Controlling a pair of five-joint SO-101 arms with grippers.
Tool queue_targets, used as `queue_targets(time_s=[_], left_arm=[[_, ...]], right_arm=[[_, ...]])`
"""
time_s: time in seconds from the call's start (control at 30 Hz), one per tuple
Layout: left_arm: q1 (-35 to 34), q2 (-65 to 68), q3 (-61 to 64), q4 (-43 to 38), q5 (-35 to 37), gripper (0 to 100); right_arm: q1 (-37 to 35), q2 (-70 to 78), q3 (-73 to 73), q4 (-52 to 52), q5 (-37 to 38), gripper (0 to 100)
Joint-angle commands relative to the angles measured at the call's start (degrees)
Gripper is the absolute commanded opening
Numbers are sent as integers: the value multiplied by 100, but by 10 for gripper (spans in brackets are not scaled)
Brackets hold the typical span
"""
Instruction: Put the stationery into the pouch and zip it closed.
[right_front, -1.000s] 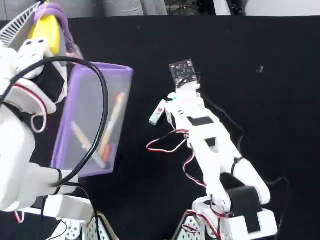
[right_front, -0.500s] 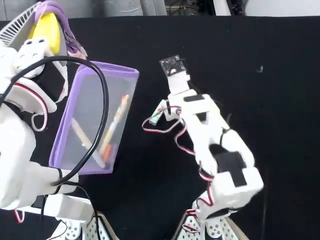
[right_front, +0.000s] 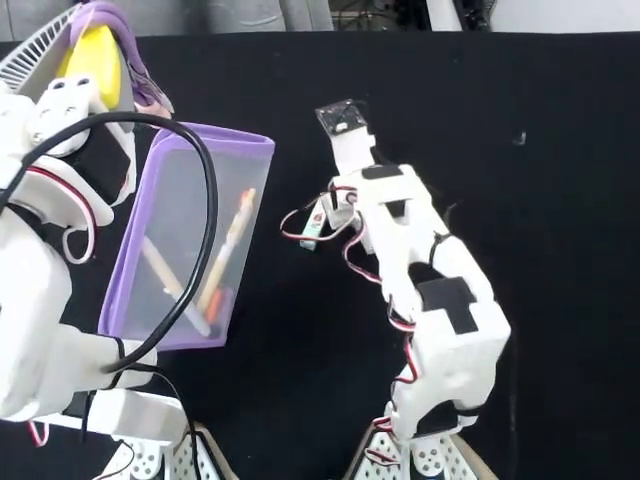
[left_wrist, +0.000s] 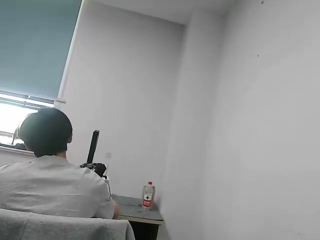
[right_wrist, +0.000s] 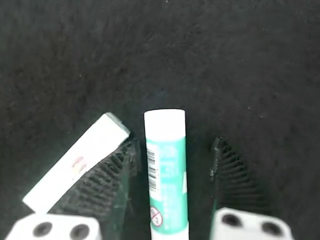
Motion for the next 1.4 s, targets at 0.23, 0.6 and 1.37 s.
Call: queue_targets(time_s=[0.23, 0.6, 1.37], left_arm=[[66, 0, -75, 35, 44, 29], [57, -18, -75, 35, 308, 29], [66, -1187, -84, 18, 308, 29]], right_arm=[[132, 875, -1701, 1231, 0, 186], [299, 1051, -1991, 1371, 18, 11], [-404, -4435, -1473, 308, -1371, 11]])
